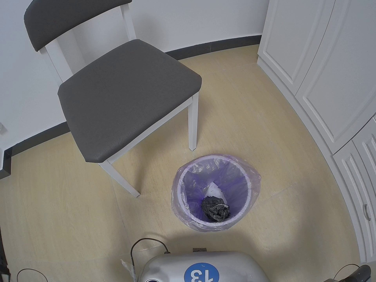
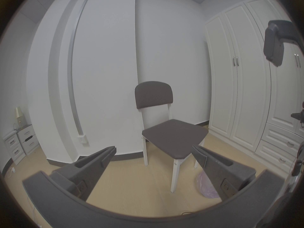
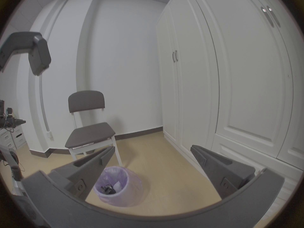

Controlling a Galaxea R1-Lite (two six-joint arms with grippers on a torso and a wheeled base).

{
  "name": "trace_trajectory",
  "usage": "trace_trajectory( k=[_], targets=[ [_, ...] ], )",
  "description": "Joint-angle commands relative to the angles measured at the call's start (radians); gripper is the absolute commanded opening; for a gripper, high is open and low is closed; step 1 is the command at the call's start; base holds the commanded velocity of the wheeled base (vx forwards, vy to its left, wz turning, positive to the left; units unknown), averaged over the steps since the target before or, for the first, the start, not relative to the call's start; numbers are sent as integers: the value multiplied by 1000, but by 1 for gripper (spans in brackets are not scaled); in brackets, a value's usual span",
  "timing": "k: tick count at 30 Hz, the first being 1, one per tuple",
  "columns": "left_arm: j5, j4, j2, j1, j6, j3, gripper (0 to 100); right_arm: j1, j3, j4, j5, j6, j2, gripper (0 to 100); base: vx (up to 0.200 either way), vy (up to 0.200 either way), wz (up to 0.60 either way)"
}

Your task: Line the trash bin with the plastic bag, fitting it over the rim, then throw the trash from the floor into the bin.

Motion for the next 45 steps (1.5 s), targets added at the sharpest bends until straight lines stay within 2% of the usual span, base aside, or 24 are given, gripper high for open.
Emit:
trace_trajectory(
  k=[1, 8, 13, 24, 29, 34, 39, 42, 45],
  targets=[
    [1, -6, -13, 1, -2, 66, 100, 0, 61, -6, 4, -2, -10, 100, 0, 0, 0],
    [-3, -57, -13, 0, 0, 129, 100, 0, 161, -11, 19, -22, -10, 100, 0, 0, 0],
    [-7, -58, -13, 1, -8, 160, 100, 0, 163, 15, 53, -11, -10, 100, 0, 0, 0],
    [-10, -77, -13, 0, -42, 243, 100, -1, 163, 60, 105, -48, -10, 100, 0, 0, 0],
    [-13, -141, -13, 1, -26, 313, 100, -1, 163, 64, 114, -97, -10, 100, 0, 0, 0],
    [-50, -134, -13, 1, -3, 313, 100, -1, 163, 61, 117, -191, -10, 100, 0, 0, 0],
    [-120, -132, -13, 1, 32, 313, 100, -1, 163, 61, 189, -238, -11, 100, 0, 0, 0],
    [-137, -127, -13, 1, 44, 313, 100, 0, 163, 69, 200, -221, -10, 100, 0, 0, 0],
    [-126, -71, -10, 1, -23, 312, 100, -1, 147, 119, 151, -122, -10, 100, 0, 0, 0]
  ],
)
